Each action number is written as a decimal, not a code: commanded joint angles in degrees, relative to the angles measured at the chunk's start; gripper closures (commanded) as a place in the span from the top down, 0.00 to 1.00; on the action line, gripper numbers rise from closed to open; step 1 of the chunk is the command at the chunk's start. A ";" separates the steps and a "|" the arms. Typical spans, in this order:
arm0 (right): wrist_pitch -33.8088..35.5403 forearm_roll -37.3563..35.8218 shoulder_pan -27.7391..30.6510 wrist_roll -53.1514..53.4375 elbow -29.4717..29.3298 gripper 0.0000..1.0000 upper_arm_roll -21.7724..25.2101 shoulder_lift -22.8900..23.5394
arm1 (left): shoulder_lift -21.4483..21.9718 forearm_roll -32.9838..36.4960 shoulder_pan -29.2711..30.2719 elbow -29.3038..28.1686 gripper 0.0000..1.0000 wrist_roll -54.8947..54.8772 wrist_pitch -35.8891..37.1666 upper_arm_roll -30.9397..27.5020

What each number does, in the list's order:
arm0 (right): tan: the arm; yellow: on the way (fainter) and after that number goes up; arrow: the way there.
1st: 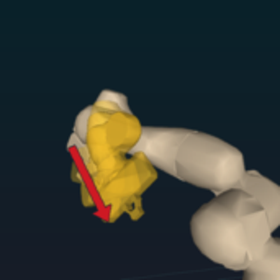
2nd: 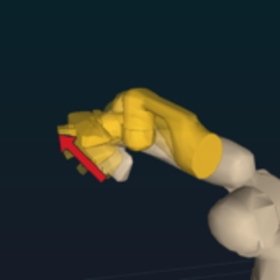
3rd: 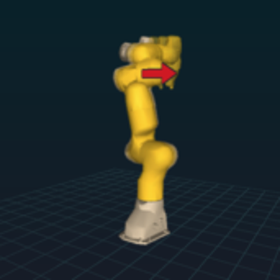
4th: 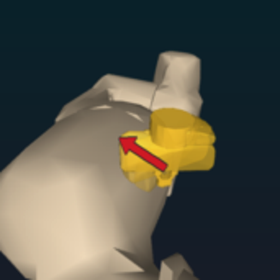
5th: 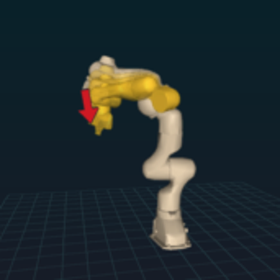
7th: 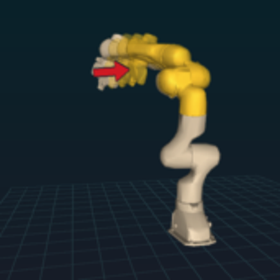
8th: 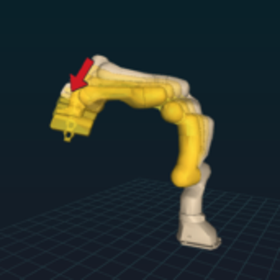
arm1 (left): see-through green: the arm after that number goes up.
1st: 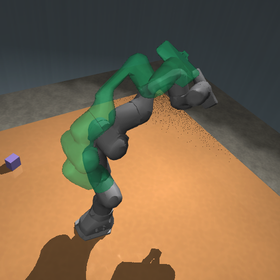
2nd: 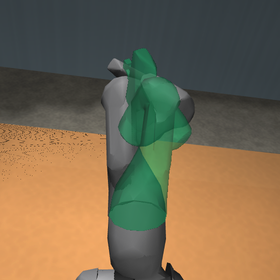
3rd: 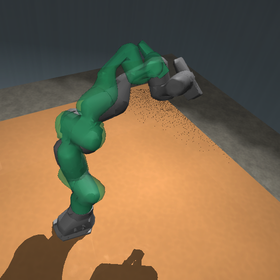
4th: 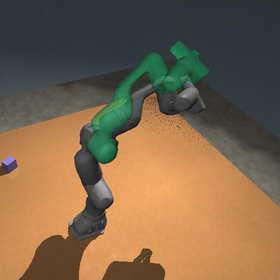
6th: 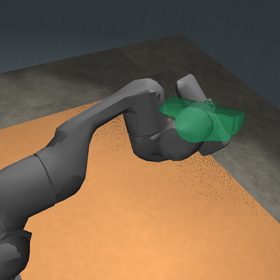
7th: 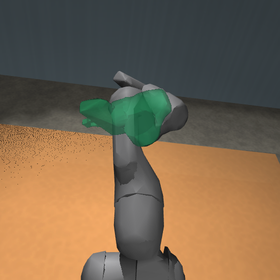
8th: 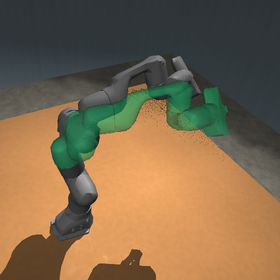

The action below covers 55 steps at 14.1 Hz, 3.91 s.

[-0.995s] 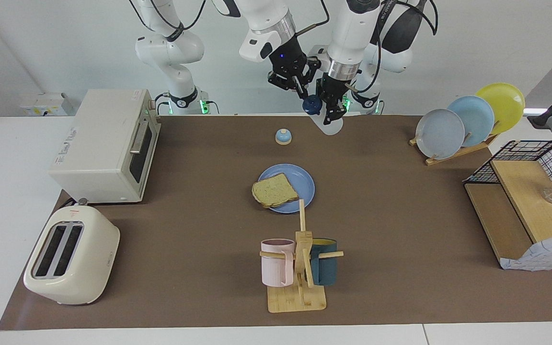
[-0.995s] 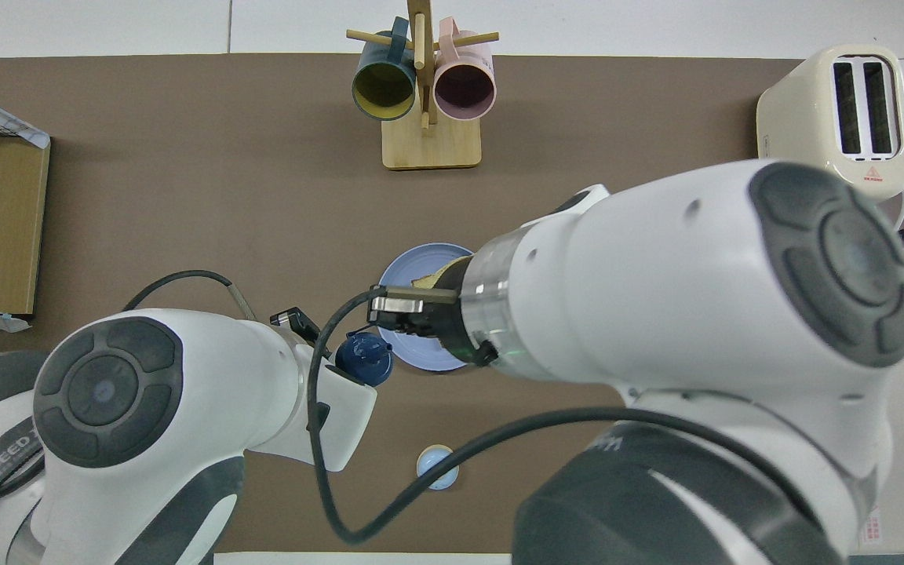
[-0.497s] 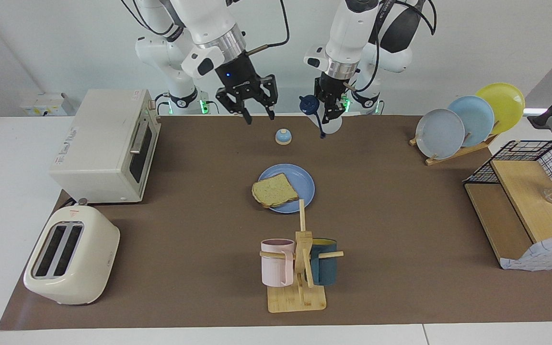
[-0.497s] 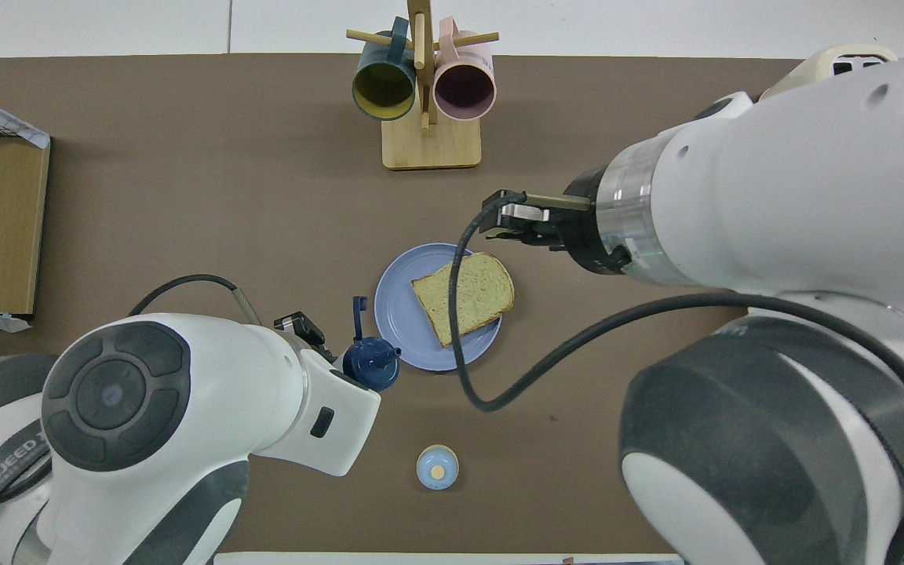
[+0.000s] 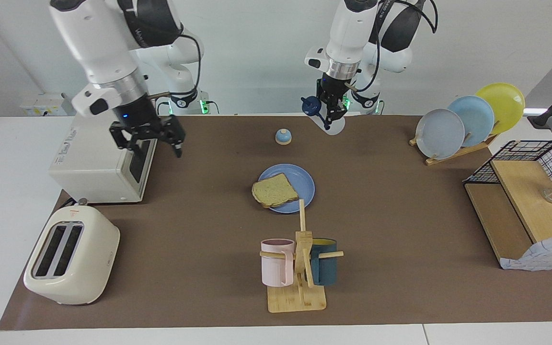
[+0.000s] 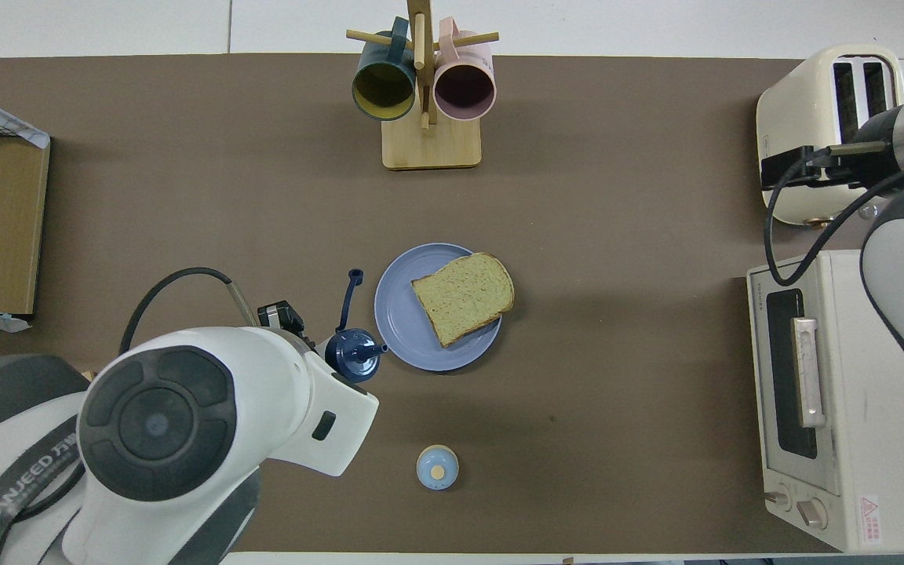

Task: Put bread on plate and add seasoning
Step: 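Withdraw the right gripper while the left gripper lifts the bottle over the bread, then tilt the bottle over the bread with the left gripper and shake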

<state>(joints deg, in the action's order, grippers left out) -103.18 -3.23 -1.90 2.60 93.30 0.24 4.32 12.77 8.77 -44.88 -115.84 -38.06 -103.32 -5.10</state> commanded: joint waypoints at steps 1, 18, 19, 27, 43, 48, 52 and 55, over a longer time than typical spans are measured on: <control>6.82 -2.13 -0.39 -3.02 0.56 1.00 3.18 -1.07 | -2.48 9.22 -0.91 1.05 0.00 0.01 3.11 2.02; 16.68 2.79 -0.39 -7.25 -2.69 1.00 5.74 -2.83 | -39.49 31.57 -11.28 30.41 0.00 7.65 29.05 2.11; 17.04 2.53 -0.47 -7.17 -2.95 1.00 5.48 -2.74 | -40.45 31.83 -11.28 30.49 0.00 7.65 29.31 1.93; 14.50 2.44 -0.30 -7.25 -2.07 1.00 5.74 -3.36 | -57.67 46.57 -11.98 42.97 0.00 7.48 43.81 2.02; 15.99 2.71 0.23 -7.34 -1.55 1.00 6.00 -3.97 | -58.47 53.28 -10.66 41.92 0.00 7.39 29.22 2.02; 15.99 2.71 0.23 -7.34 -1.55 1.00 6.00 -4.06 | -58.03 50.30 -16.72 41.92 0.00 7.39 32.56 2.02; 15.99 2.71 0.23 -7.34 -1.55 1.00 6.00 -3.97 | -58.03 50.64 -15.59 41.57 0.00 7.48 31.61 2.02; 15.99 2.71 0.23 -7.34 -1.55 1.00 6.00 -3.97 | -58.12 52.48 -11.12 40.51 0.00 7.48 28.71 1.93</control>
<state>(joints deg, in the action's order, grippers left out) -87.73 -1.33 -1.91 -4.05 91.28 6.38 1.15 -45.45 60.21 -58.94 -74.67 -30.33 -72.49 -3.07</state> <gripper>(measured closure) 0.000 0.564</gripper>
